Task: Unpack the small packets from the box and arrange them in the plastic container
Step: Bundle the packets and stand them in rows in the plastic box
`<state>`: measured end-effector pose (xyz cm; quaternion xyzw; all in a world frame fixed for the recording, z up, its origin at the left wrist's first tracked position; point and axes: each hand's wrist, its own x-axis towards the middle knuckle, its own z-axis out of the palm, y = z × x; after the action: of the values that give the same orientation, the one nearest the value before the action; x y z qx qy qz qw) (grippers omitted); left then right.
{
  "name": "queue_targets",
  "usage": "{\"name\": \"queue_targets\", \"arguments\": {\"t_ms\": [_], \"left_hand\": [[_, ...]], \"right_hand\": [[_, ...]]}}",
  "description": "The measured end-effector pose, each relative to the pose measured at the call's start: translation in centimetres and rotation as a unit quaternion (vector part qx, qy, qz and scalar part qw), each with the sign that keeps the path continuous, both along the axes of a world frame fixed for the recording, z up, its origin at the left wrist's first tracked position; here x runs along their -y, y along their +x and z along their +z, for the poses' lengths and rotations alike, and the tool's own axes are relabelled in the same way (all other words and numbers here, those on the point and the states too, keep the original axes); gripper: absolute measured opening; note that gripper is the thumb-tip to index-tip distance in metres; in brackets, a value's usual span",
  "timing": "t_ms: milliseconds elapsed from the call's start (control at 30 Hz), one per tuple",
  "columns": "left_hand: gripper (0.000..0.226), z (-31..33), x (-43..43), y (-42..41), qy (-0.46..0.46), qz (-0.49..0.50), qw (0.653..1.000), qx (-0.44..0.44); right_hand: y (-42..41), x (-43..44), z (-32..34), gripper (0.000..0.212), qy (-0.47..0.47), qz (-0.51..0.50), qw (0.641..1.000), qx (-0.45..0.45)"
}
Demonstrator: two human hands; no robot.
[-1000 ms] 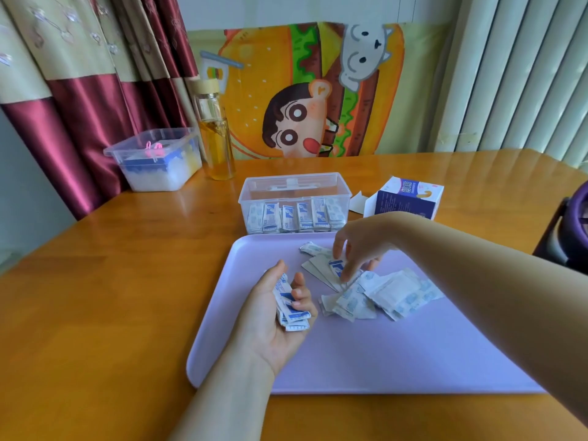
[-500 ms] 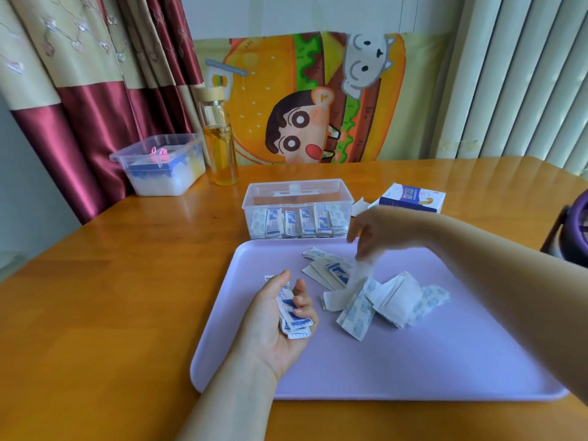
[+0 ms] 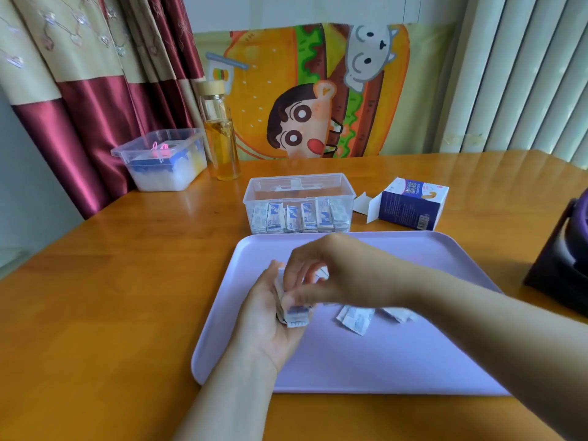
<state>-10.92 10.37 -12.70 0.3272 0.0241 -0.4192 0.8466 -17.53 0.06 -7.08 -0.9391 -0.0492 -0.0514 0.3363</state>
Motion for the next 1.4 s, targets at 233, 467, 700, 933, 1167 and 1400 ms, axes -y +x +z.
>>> {"name": "queue_targets", "arguments": {"t_ms": [233,467,700,933,1167,1400], "left_hand": [[0.031,-0.6,0.3,0.4,0.02,0.046,0.997,-0.059],[0.034,-1.1,0.4,0.7,0.016,0.055,0.997,-0.052],[0.03,-1.0,0.2,0.6,0.012,0.049,0.997,-0.052],[0.005,-0.8,0.0,0.6,0.022,0.022,0.999,-0.022],[0.045,-0.2,-0.1,0.4,0.001,-0.004,1.0,0.015],[0.013,-0.3,0.1,0.2,0.011,0.03,0.999,-0.037]], "right_hand": [[1.4,6.5,-1.6,0.035,-0.139,-0.256,0.952,-0.091],[2.3,7.6,-3.3,0.04,-0.071,-0.278,0.939,-0.19],[1.9,9.1,-3.5,0.022,0.038,-0.317,0.941,-0.114],[2.0,7.7,-1.0,0.029,0.142,-0.341,0.915,0.159],[2.0,2.1,-1.3,0.028,0.172,-0.196,0.963,-0.064],[2.8,1.0,-2.7,0.034,0.053,-0.177,0.982,-0.024]]}}
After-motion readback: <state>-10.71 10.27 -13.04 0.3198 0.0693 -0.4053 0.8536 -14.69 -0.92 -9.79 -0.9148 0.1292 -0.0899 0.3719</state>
